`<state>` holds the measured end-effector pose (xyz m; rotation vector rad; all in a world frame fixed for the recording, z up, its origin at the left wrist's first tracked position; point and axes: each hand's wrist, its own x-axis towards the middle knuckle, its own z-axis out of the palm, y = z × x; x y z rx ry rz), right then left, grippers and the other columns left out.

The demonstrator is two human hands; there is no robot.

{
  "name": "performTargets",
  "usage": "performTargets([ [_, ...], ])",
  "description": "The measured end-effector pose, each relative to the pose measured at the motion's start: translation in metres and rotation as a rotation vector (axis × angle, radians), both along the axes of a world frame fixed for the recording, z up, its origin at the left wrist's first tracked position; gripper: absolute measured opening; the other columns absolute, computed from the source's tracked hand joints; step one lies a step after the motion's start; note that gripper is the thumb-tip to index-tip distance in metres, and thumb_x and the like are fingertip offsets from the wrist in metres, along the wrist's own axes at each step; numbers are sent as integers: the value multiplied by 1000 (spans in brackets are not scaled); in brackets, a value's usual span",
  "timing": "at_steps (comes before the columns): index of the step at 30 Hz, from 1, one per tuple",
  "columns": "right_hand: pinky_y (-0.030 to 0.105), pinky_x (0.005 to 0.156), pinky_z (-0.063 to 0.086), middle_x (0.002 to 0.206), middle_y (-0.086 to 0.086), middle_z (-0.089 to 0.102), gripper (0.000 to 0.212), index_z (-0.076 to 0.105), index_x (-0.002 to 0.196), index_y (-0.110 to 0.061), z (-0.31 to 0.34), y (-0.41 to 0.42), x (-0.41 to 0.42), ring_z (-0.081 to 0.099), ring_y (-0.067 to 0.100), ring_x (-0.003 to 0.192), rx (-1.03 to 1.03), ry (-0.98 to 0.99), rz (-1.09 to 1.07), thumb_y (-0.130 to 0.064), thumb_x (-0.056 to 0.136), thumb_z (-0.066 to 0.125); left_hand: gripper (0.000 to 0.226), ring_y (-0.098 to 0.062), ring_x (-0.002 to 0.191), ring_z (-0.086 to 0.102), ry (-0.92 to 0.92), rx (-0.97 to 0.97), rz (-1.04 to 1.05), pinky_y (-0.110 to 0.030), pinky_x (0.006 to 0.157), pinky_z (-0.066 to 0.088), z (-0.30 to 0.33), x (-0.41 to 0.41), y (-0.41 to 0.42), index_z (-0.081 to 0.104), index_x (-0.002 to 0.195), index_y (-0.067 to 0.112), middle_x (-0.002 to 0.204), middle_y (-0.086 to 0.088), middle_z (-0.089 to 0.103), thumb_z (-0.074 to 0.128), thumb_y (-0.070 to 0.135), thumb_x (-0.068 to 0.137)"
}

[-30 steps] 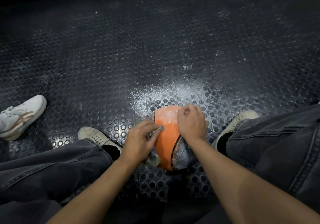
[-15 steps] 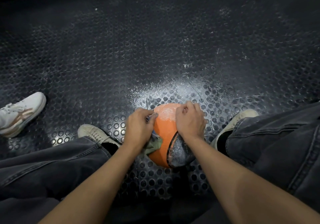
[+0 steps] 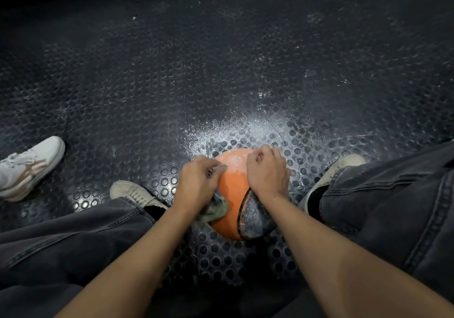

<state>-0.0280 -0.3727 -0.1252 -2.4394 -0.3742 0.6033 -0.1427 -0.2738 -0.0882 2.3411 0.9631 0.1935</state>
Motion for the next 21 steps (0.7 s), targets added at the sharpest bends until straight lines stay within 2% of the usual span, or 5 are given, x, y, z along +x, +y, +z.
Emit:
performTargets([
  [2,36,86,31,106,-5,49,17,50,93,-23,2,4,-5,45,19,100,-24,-24,-4,-38,97,41,23,-9,82,56,-14,16,90,-22,78,44,0,5,-3,73,103,12,100,-1,68,65,29,90],
  [4,36,86,27,105,-5,48,15,50,94,-24,1,3,-5,45,18,99,-27,-49,-14,-37,97,42,21,-8,81,57,-48,24,-54,-21,76,46,5,1,-18,74,101,12,97,1,67,64,27,91],
  [14,42,95,38,100,-6,52,21,52,90,-22,-4,-4,-2,48,18,97,32,-29,16,-34,102,39,18,-5,78,55,-82,29,-176,-19,75,47,9,0,-25,73,100,13,92,8,62,65,25,91],
  [17,40,96,37,101,-6,52,20,52,91,-24,1,-1,-3,46,17,98,47,-27,28,-33,103,39,21,-8,81,57,-82,31,-15,-26,81,51,1,-4,-4,72,103,11,94,3,65,64,25,91],
  [21,42,97,40,98,-7,52,21,53,89,-23,2,2,-3,47,17,97,60,-37,18,-32,103,40,19,-7,80,57,-57,47,-185,-14,74,42,5,-5,-15,73,103,12,94,5,64,66,25,90],
])
